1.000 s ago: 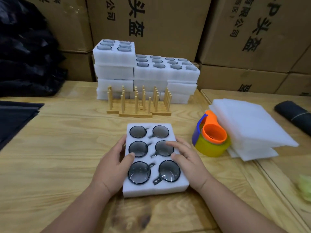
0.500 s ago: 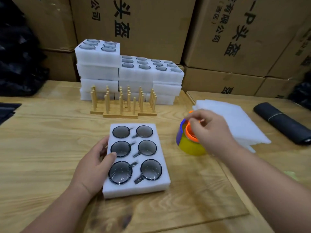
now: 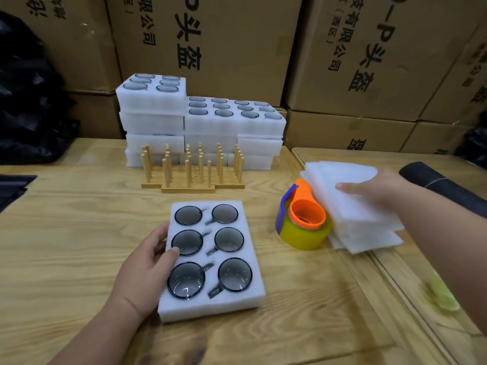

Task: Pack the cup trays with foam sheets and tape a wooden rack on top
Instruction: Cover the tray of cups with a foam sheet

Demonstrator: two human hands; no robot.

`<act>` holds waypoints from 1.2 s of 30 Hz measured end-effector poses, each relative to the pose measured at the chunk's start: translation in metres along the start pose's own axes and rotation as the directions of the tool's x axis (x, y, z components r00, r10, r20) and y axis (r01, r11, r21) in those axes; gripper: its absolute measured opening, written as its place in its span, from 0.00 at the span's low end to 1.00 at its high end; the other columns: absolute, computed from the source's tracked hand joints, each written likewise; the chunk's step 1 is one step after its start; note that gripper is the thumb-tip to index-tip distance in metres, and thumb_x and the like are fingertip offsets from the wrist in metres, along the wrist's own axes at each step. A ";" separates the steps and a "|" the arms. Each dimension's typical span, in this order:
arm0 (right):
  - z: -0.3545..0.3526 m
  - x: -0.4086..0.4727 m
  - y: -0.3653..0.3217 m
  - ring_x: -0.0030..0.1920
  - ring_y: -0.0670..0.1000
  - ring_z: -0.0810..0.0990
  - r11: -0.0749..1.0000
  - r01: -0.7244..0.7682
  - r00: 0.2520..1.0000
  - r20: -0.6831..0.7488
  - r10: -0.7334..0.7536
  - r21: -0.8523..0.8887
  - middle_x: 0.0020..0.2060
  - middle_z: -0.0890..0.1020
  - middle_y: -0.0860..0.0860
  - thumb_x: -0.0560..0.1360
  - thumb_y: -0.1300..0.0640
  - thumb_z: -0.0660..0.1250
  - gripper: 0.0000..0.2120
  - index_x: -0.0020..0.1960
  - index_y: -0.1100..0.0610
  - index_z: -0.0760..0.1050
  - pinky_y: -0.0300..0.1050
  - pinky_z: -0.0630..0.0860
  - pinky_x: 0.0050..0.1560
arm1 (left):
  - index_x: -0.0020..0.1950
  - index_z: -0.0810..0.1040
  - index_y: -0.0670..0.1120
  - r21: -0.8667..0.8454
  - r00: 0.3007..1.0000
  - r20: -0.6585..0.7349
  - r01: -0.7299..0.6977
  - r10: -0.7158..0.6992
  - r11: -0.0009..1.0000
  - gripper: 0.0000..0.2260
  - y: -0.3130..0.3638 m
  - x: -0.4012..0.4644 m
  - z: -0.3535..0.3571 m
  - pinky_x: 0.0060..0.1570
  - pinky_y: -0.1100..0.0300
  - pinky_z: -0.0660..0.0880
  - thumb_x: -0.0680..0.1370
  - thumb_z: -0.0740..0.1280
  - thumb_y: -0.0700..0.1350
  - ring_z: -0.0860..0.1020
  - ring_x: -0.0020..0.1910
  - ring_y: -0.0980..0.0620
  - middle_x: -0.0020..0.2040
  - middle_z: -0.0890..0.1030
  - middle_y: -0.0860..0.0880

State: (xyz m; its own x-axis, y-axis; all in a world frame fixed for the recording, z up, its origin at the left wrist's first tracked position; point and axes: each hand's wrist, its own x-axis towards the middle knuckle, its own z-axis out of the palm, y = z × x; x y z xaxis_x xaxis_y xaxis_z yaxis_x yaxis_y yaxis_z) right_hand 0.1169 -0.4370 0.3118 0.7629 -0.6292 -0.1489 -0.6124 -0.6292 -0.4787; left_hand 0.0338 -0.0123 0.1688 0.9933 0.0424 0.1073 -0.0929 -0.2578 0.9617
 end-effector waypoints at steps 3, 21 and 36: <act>0.004 0.002 -0.003 0.70 0.63 0.69 0.998 0.006 0.999 -0.050 -0.009 -0.057 0.70 0.71 0.58 0.59 0.30 0.80 0.56 0.77 0.53 0.62 0.59 0.71 0.62 | 0.64 0.75 0.72 -0.008 1.000 -0.001 -0.003 0.003 1.000 0.22 0.000 0.000 0.000 0.58 0.51 0.76 0.74 0.63 0.50 0.82 0.57 0.62 0.58 0.84 0.63; -0.038 -0.008 -0.023 0.55 0.65 0.79 0.884 0.251 0.929 -0.356 -0.105 0.395 0.59 0.80 0.61 0.81 0.46 0.62 0.22 0.65 0.64 0.75 0.56 0.75 0.55 | 0.61 0.75 0.75 -0.037 1.000 -0.009 -0.009 0.008 0.999 0.23 -0.003 0.003 0.001 0.52 0.57 0.77 0.74 0.63 0.49 0.83 0.55 0.62 0.56 0.85 0.62; 0.127 -0.126 -0.056 0.46 0.59 0.87 0.808 0.172 0.897 0.249 -0.365 0.563 0.46 0.87 0.58 0.77 0.44 0.70 0.18 0.45 0.60 0.81 0.58 0.83 0.52 | 0.66 0.76 0.68 -0.039 1.000 -0.003 0.005 -0.005 0.999 0.22 -0.005 0.004 0.000 0.61 0.49 0.75 0.75 0.61 0.51 0.81 0.59 0.61 0.59 0.84 0.63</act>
State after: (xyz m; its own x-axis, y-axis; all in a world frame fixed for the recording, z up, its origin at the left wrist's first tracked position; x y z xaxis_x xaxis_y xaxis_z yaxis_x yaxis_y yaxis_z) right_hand 0.0813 -0.2643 0.2481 0.9594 -0.2213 -0.1748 -0.2470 -0.3601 -0.8996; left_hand 0.0383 -0.0112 0.1647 0.9935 0.0467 0.1036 -0.0909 -0.2200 0.9713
